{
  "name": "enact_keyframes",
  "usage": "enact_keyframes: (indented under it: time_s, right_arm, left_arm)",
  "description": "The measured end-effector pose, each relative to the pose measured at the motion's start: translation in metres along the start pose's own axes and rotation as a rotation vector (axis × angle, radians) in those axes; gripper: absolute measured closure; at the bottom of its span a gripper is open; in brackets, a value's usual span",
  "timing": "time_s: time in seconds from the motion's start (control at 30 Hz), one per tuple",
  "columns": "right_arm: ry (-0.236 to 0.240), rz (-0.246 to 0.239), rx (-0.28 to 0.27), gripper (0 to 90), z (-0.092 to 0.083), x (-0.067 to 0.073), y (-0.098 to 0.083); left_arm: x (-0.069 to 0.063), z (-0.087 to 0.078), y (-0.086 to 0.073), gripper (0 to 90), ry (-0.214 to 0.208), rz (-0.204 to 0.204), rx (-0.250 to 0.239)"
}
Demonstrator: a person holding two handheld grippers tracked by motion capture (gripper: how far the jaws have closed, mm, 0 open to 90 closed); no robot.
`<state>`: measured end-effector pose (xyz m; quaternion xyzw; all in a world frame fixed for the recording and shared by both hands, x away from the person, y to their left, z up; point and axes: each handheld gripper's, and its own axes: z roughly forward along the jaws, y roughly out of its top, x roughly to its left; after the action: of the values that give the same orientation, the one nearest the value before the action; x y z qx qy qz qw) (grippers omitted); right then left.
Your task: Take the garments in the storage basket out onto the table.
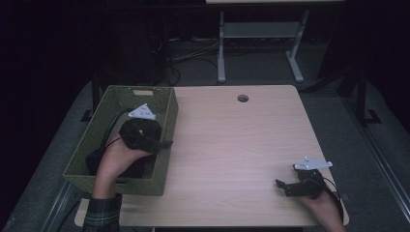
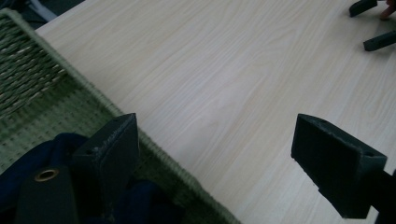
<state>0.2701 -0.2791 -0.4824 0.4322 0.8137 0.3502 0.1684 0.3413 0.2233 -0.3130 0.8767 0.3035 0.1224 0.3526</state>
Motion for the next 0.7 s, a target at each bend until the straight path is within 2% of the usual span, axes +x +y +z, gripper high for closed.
enact_keyframes:
  time_s: [0.17,0.7]
  right_arm:
    - [0.000,0.000,0.000,8.3,0.000,0.000,0.000]
    - [0.001,-0.001,0.000,8.3,0.000,0.000,0.000]
  left_arm:
    - [0.007,-0.008,-0.006,14.9,0.041,-0.019,0.013]
    - [0.021,-0.026,-0.022,15.0,0.100,-0.074,0.030]
